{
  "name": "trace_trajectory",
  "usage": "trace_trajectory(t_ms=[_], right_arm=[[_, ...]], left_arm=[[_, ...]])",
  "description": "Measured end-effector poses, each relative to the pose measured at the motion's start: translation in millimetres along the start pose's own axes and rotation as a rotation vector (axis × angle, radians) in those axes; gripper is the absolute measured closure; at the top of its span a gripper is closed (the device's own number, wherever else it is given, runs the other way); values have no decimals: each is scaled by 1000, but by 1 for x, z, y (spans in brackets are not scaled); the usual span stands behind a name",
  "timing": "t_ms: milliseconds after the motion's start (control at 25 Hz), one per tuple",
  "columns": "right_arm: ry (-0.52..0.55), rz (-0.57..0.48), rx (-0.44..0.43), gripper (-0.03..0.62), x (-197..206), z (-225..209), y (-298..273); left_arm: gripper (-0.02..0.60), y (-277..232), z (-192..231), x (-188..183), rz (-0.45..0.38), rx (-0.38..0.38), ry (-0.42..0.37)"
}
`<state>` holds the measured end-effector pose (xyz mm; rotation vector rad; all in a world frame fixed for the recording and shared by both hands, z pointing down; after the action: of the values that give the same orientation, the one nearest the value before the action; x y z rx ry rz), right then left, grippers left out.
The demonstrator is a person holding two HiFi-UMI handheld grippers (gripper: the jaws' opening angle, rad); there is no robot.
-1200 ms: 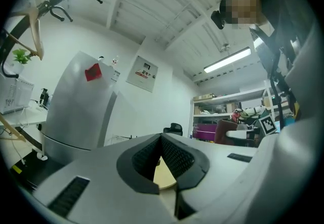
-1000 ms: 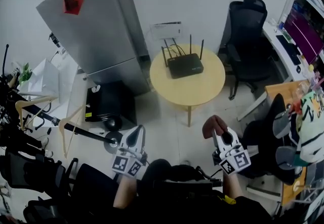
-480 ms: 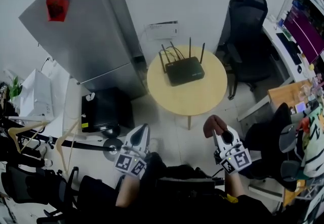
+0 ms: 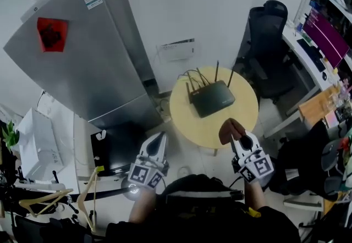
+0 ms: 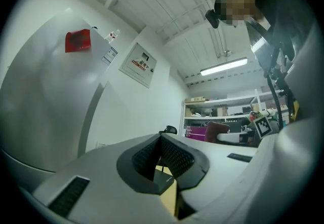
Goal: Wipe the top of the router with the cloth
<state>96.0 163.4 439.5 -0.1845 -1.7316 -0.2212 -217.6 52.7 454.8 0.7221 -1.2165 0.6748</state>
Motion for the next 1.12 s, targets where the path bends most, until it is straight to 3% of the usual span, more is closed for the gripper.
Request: trace_trajectory(t_ms=[400, 800, 1120], right_arm=[[-4, 15, -15, 531, -1, -21, -72], [23, 67, -191, 531, -14, -98, -142], [54, 112, -313, 531, -14, -131, -179]], left_arm=[[588, -47, 55, -7, 10, -4, 5], [587, -110, 52, -3, -28, -128, -16], [588, -144, 41, 4, -19, -186, -31]])
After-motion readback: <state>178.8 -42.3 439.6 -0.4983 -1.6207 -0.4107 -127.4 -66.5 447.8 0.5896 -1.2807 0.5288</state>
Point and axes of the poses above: the fingertips, and each gripper's own axes: y backward along the fingers, z to its left, x out of its underside, the point moved 9 cm from there along y, backward along the fingers, and after that the axes turned 1 degree about -y, right-handed, at the moved point
